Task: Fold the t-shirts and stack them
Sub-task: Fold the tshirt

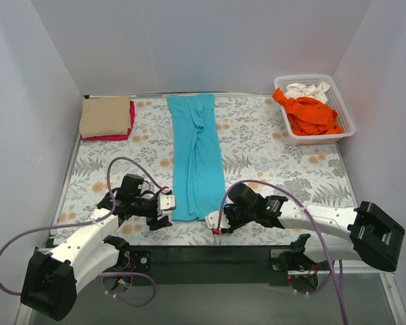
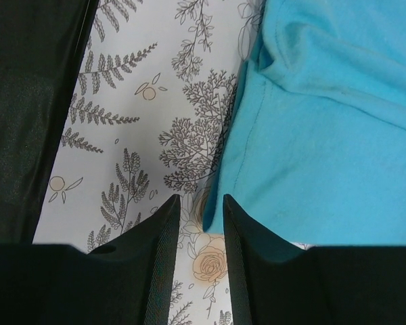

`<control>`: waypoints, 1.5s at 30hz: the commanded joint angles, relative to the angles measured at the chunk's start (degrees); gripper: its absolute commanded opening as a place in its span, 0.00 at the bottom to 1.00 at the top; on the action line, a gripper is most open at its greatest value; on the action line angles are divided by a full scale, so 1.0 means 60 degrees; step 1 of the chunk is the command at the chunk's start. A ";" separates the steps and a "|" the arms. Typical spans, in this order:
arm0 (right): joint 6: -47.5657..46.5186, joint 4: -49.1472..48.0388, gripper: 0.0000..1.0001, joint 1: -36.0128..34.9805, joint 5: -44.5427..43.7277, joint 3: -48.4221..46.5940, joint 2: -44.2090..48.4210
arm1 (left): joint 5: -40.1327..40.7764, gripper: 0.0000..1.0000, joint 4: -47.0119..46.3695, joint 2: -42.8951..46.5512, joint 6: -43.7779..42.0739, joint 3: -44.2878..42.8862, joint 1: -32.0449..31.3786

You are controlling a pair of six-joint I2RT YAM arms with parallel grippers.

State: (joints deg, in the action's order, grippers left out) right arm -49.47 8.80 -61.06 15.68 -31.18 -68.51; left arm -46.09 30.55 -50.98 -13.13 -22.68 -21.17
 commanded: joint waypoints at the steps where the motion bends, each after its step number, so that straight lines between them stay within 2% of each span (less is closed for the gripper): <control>1: -0.0280 -0.0382 0.34 -0.0078 -0.0109 0.0172 -0.0153 | 0.0239 0.59 -0.0784 -0.0218 -0.0361 0.0146 -0.0251; 5: -0.0353 -0.0572 0.36 -0.0078 -0.0459 0.0361 -0.0417 | 0.0517 0.58 -0.1354 -0.0555 0.0047 0.0234 -0.0689; 13: -0.0061 -0.0646 0.36 -0.0078 -0.0812 0.0392 -0.0243 | 0.0942 0.51 -0.2292 -0.1229 0.0341 0.0366 -0.1467; 29: -0.0250 -0.0499 0.37 -0.0063 -0.0666 0.0128 0.0300 | 0.1016 0.41 -0.2337 -0.1390 0.0298 0.0366 -0.1687; 37: -0.0383 -0.0908 0.38 0.0068 -0.0650 0.0479 -0.0534 | 0.1118 0.38 -0.2352 -0.1654 0.0254 0.0337 -0.1760; 41: -0.0222 -0.0968 0.35 0.0449 -0.0578 0.0451 -0.1206 | 0.1177 0.38 -0.2395 -0.1990 0.0254 0.0337 -0.1833; 43: -0.0163 -0.0954 0.33 0.0581 -0.0505 0.0348 -0.1412 | 0.1381 0.33 -0.2396 -0.2313 0.0210 0.0352 -0.1862; 44: -0.0163 -0.0954 0.31 0.0596 -0.0490 0.0290 -0.1472 | 0.1440 0.31 -0.2381 -0.2401 0.0181 0.0352 -0.1877; 45: -0.0148 -0.0939 0.25 0.0596 -0.0461 0.0275 -0.1501 | 0.1557 0.29 -0.2381 -0.2489 0.0152 0.0381 -0.1863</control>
State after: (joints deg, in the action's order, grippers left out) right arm -51.18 1.15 -58.04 12.40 -29.47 -75.29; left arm -38.83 16.05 -64.84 -11.40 -21.04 -32.01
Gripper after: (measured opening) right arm 0.286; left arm 0.301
